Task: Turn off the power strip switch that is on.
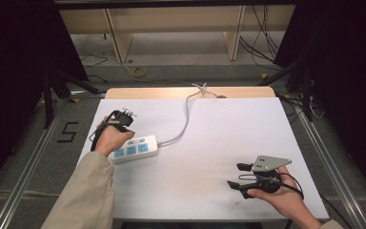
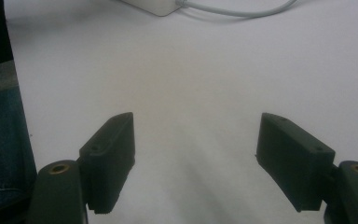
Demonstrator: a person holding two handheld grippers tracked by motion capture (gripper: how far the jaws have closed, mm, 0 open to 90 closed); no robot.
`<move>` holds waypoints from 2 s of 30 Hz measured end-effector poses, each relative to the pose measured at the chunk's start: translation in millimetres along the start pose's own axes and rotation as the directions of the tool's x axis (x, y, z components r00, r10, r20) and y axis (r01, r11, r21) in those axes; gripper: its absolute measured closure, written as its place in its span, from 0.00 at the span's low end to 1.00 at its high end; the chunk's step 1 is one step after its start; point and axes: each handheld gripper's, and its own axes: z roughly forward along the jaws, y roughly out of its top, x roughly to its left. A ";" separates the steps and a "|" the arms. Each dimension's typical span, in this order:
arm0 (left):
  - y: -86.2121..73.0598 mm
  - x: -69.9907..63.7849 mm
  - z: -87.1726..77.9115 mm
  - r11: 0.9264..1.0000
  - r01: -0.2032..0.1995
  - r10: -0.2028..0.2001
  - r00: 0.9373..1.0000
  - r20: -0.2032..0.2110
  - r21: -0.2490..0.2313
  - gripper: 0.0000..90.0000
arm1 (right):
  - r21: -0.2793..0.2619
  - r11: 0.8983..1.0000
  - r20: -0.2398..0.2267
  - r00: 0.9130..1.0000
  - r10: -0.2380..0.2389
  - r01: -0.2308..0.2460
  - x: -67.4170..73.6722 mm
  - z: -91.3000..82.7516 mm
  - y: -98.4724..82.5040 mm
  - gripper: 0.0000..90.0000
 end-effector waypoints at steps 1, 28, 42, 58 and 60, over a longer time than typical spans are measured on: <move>-0.1 -0.5 -1.5 1.000 0.001 -0.001 1.000 0.002 -0.013 1.00 | 0.001 1.000 0.000 1.000 0.000 0.000 0.0 -0.2 0.0 0.32; -16.1 -33.8 -37.3 0.933 0.019 0.036 0.989 0.145 -0.359 0.30 | -0.003 1.000 0.003 1.000 -0.002 0.002 -0.8 -0.6 -0.2 0.31; -37.1 -63.9 -45.9 0.910 -0.026 0.109 0.978 0.176 -0.414 0.25 | -0.001 1.000 0.005 1.000 -0.001 0.001 -1.1 -0.5 -0.2 0.31; -71.3 -79.0 -45.9 0.902 -0.076 0.159 0.974 0.164 -0.425 0.24 | -0.002 1.000 0.007 1.000 -0.001 0.001 -1.1 -0.3 -0.3 0.31; -75.1 -80.3 -45.3 0.902 -0.079 0.160 0.974 0.159 -0.425 0.24 | -0.003 1.000 0.008 1.000 0.003 -0.003 -1.1 -0.3 -0.3 0.31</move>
